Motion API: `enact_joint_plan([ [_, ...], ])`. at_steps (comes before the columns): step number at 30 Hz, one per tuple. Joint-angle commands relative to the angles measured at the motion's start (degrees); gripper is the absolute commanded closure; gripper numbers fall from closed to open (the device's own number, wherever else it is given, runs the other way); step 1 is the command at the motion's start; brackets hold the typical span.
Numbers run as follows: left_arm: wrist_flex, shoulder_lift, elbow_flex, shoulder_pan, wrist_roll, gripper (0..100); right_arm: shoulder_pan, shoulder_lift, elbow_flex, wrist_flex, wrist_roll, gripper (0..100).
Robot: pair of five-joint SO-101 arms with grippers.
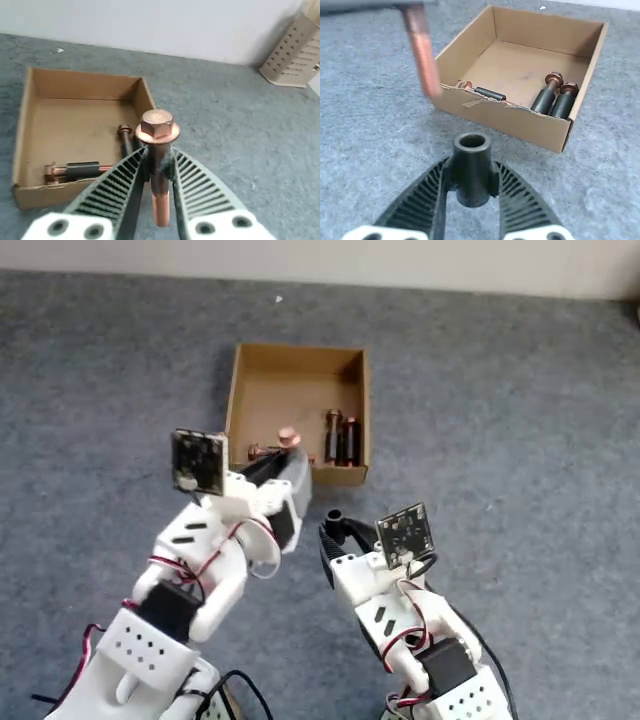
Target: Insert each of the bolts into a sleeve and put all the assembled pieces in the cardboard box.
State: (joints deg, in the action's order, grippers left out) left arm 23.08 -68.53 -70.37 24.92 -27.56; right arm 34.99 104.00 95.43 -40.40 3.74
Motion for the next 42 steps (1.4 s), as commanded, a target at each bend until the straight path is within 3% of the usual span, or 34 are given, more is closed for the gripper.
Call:
enact_joint_plan([
  [1,-5.1,-1.0,-1.0,3.9,-0.5,99,0.8,1.3,0.5,2.1,-3.0,99.5],
  [30,-4.9,-1.1,-4.9,5.7,-0.4,99,1.1,1.3,0.8,1.9,-6.0,99.5],
  [37,-5.0,-1.1,-7.2,7.8,5.2,99,1.3,1.3,0.9,-1.2,-14.4,99.5],
  [42,-5.0,-1.1,-7.4,7.9,5.1,99,1.3,1.3,0.7,-1.7,-15.0,99.5],
])
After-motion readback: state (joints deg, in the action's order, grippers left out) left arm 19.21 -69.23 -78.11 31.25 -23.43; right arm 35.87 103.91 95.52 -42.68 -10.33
